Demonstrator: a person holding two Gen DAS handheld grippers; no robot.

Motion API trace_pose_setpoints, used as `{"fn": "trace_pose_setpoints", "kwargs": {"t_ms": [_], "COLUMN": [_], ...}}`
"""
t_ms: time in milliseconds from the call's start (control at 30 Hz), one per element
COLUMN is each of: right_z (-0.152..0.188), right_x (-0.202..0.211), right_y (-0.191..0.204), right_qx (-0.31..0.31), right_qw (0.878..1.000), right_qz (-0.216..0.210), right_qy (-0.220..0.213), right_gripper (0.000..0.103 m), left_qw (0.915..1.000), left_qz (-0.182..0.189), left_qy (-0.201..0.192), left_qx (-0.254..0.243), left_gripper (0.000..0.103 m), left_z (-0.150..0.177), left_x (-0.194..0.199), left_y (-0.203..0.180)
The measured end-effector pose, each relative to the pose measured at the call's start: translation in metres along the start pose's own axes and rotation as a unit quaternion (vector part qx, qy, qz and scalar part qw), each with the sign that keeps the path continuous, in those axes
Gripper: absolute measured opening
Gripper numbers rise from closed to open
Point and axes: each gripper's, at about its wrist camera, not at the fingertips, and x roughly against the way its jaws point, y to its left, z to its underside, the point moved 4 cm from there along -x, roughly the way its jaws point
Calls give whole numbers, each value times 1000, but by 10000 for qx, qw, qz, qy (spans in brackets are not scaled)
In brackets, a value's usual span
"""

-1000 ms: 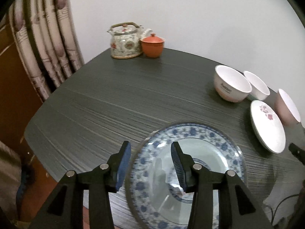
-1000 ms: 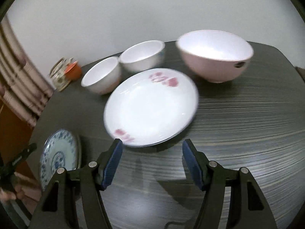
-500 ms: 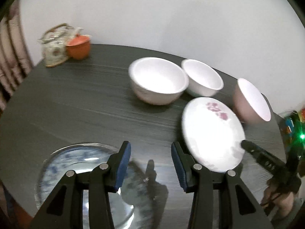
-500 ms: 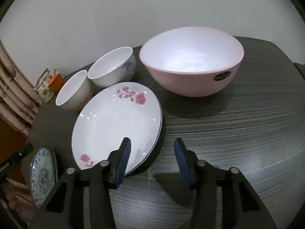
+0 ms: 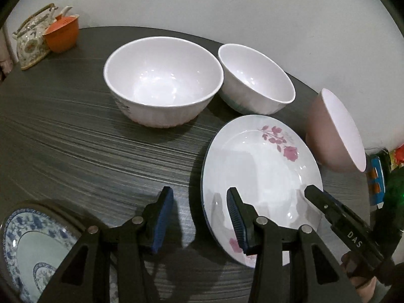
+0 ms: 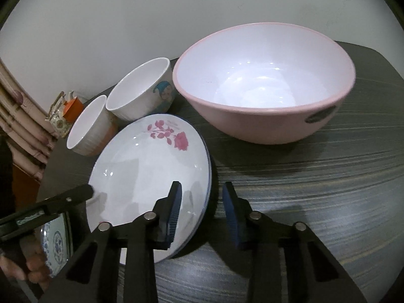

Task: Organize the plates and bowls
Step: 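Close both grippers side by side on the rim of the pink-flower plates, then lift and carry the pink-flower plates with both grippers toward the blue-and-white stack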

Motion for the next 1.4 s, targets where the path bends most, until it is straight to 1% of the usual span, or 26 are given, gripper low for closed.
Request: {"fn": "trace_pose_setpoints", "kwargs": {"t_ms": [233,267,333,400,500,567,700,900,1067,1400], "right_z": [-2,-2,-3,-3,-3,-2,1,12,25,64], "right_x": [-8,-8,-9,-9,-9,-10,-9,-1,7,31], "right_y": [-2,-3,-4,-5,-5,-3,-6,-8,-7,-5], "right_qx": [-23,-21,-24,-64,-48,5,-108,-176,-284,-391], "right_qw": [10000,9999,9999,9998,9997,9996,9996,9991,9982,9965], "right_qz": [-64,-73,-122,-183,-213,-242,-210,-159,-160,-91], "right_qy": [64,67,80,85,88,149,175,341,498,735], "right_gripper": [26,26,26,26,25,19,14,14,14,14], "left_qw": [9998,9997,9996,9996,9997,9996,9992,9986,9978,9961], "left_qz": [169,184,237,208,129,92,128,124,117,100], "left_qy": [132,130,165,166,184,236,344,484,637,859], "left_qx": [-4,3,-10,-50,-121,-152,-149,-156,-173,-196], "left_gripper": [44,39,34,24,24,24,23,23,23,23], "left_z": [0,0,-1,-1,-2,-3,-1,3,23,55], "left_x": [-18,-18,-21,-23,-24,-25,-27,-30,-25,-17], "left_y": [-6,-5,-7,-8,-10,-11,-14,-11,-10,-16]}}
